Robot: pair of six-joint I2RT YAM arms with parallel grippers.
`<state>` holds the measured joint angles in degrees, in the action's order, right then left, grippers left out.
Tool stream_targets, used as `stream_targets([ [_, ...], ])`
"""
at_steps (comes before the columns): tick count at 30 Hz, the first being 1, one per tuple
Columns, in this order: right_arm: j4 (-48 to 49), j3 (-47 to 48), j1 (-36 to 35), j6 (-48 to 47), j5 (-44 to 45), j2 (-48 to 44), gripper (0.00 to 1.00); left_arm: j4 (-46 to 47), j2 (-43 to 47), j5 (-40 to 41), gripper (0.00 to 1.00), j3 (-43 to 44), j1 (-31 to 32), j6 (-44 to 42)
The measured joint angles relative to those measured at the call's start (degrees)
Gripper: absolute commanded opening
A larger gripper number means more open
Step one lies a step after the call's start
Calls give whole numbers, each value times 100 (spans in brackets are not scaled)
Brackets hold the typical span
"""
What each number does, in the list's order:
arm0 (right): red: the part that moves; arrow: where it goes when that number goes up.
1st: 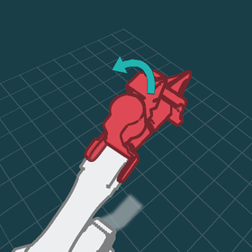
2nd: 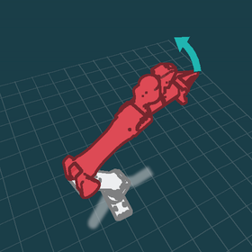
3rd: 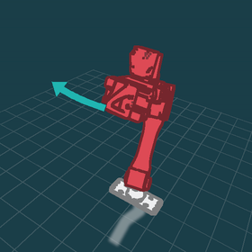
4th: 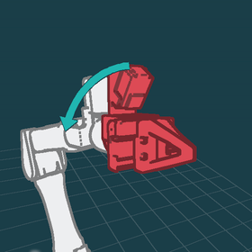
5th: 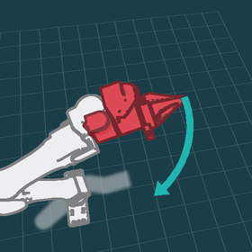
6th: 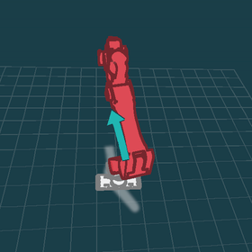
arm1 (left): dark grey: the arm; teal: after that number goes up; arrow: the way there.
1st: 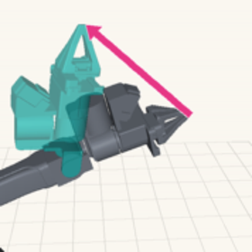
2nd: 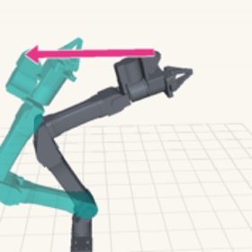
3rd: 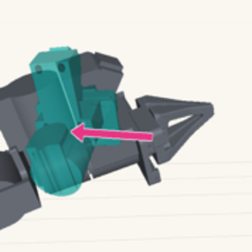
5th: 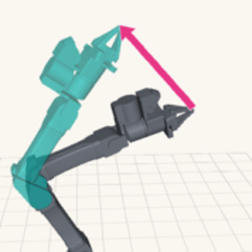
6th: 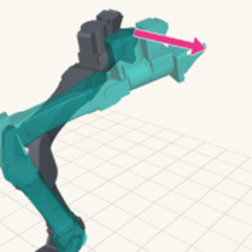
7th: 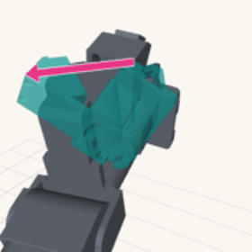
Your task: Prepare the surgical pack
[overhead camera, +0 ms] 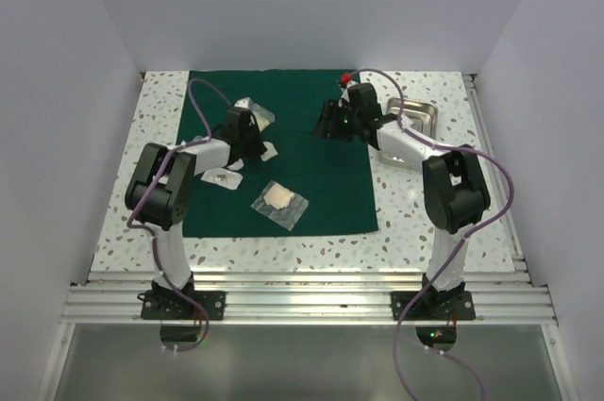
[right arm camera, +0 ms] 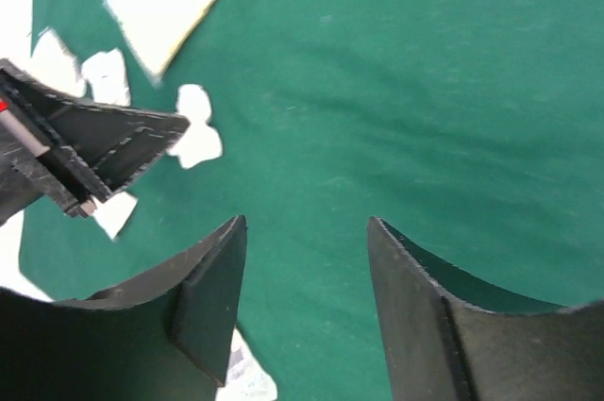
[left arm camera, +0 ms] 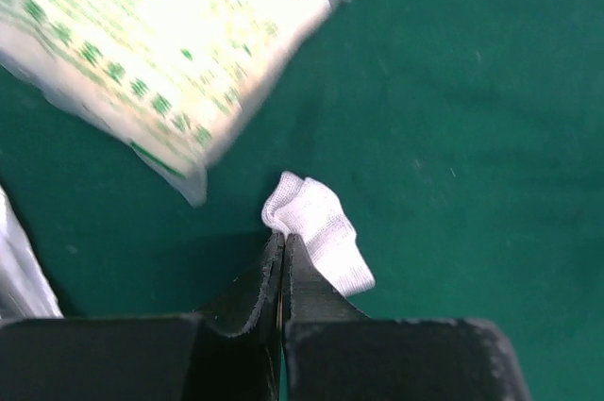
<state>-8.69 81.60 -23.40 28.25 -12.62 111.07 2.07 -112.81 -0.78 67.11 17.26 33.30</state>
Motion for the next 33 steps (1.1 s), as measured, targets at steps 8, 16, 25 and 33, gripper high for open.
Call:
stream_targets([
  [8, 1169, -754, 0, -155, -1266, -24, 76, 330, 866, -1165, 0, -608, 0, -7],
  [16, 2227, -962, -105, -127, -2396, -24, 79, 732, 1174, -2197, 0, -750, 2, 15],
  [25, 2636, -949, -243, -66, -2780, 20, 67, 820, 1268, -2778, 0, -826, 13, 170],
  [33, 2645, -935, -251, -74, -2780, 74, 26, 874, 1556, -2940, 0, -841, 13, 258],
])
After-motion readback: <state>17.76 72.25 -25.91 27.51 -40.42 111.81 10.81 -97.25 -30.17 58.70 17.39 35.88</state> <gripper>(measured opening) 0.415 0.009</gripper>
